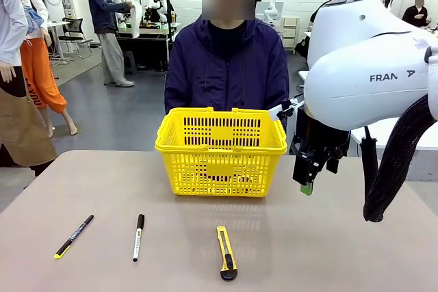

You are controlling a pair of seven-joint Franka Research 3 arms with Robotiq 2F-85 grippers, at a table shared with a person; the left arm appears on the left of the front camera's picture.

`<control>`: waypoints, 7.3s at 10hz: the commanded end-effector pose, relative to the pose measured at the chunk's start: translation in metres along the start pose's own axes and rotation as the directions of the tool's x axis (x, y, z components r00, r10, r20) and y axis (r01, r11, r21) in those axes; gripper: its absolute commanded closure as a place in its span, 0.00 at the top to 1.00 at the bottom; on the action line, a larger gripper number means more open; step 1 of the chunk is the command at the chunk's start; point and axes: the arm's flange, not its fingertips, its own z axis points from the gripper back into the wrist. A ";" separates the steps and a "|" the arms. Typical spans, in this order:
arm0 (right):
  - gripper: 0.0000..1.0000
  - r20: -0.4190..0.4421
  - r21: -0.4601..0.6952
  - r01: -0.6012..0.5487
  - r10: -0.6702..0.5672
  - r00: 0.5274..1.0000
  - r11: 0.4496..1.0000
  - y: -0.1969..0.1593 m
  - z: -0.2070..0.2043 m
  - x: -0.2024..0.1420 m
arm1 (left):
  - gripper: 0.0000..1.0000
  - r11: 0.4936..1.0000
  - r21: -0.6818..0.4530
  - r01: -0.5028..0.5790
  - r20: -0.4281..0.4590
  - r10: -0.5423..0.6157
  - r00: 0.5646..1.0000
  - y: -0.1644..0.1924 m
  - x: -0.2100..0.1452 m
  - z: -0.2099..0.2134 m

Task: Place the items the person wants into the basket.
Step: Pick up the item the person points to and place it in the Market Basket.

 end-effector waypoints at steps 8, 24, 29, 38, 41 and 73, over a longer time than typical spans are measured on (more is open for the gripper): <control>1.00 -0.004 -0.001 0.000 0.000 1.000 1.000 0.000 -0.002 -0.004 | 1.00 1.000 -0.007 0.014 0.011 -0.014 1.000 0.001 -0.001 0.001; 1.00 0.800 0.312 -0.289 -0.086 0.593 0.905 -0.220 0.056 -0.322 | 1.00 1.000 -0.007 0.014 0.011 -0.014 1.000 0.001 -0.001 0.001; 1.00 0.783 0.299 -0.285 -0.063 0.619 0.911 -0.219 0.054 -0.311 | 1.00 1.000 -0.007 0.014 0.011 -0.014 1.000 0.001 -0.001 0.001; 1.00 0.783 0.299 -0.285 -0.063 0.619 0.911 -0.219 0.054 -0.311 | 1.00 1.000 -0.007 0.014 0.011 -0.014 1.000 0.001 -0.001 0.001; 1.00 0.783 0.299 -0.285 -0.063 0.619 0.911 -0.219 0.054 -0.311 | 1.00 1.000 -0.007 0.014 0.011 -0.014 1.000 0.001 -0.001 0.001; 1.00 0.783 0.299 -0.285 -0.063 0.619 0.911 -0.219 0.054 -0.311 | 1.00 0.864 0.501 0.052 -0.439 0.202 0.875 -0.144 -0.006 -0.244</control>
